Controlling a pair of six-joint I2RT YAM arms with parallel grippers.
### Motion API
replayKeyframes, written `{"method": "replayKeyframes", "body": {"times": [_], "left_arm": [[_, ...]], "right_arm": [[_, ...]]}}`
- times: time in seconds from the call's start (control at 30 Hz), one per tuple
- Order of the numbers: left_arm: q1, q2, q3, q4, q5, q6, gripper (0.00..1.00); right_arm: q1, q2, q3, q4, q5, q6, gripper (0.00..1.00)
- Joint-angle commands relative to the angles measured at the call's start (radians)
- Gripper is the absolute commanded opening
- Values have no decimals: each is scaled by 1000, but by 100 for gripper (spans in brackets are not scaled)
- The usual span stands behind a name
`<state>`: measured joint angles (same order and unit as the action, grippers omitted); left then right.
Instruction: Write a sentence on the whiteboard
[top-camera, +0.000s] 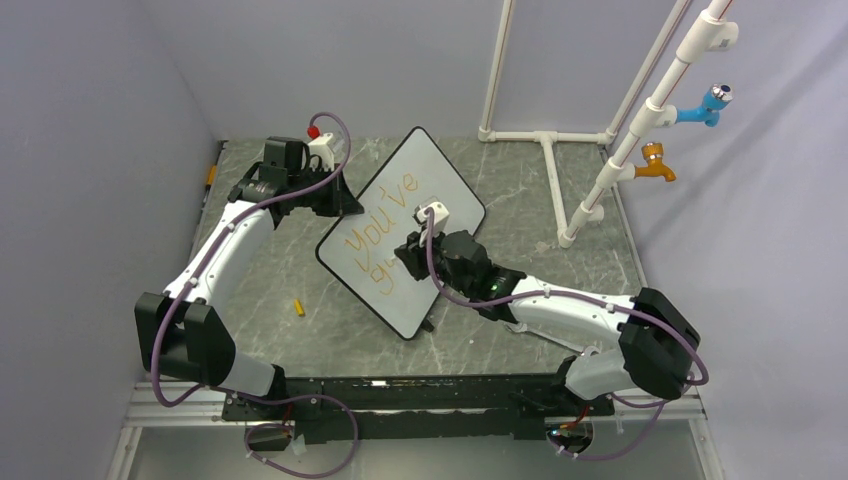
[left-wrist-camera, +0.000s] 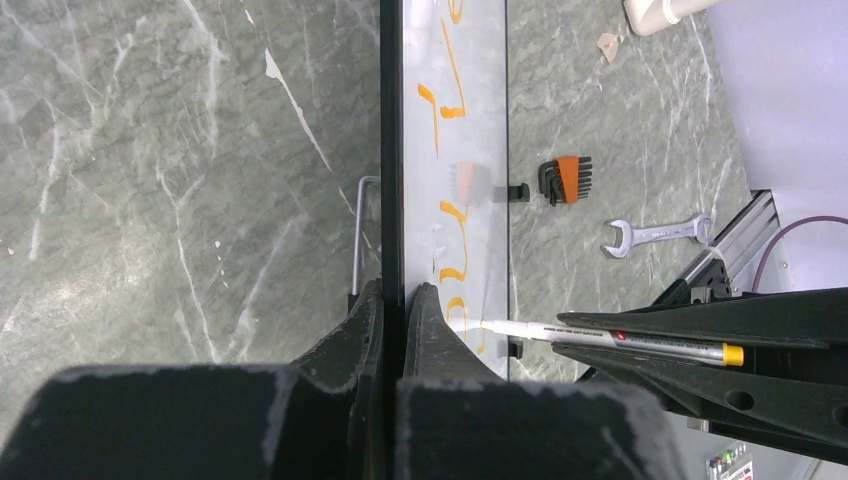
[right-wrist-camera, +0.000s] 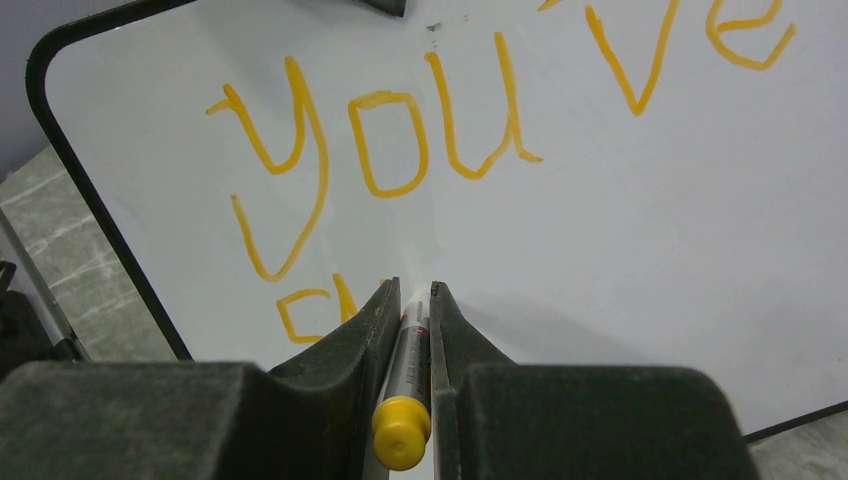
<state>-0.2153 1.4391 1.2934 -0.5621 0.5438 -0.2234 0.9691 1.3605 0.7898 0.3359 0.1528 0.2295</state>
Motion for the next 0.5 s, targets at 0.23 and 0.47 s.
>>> {"method": "replayKeyframes", "body": {"times": [0.23,0.47], "left_arm": [[7,-19,-3,8,-170,120,0],[7,-20,-3,9,-170,120,0]], "right_arm": [[-3,30,65,1,-14,-13,0],[-4,25,54,21,-58,-15,0]]}}
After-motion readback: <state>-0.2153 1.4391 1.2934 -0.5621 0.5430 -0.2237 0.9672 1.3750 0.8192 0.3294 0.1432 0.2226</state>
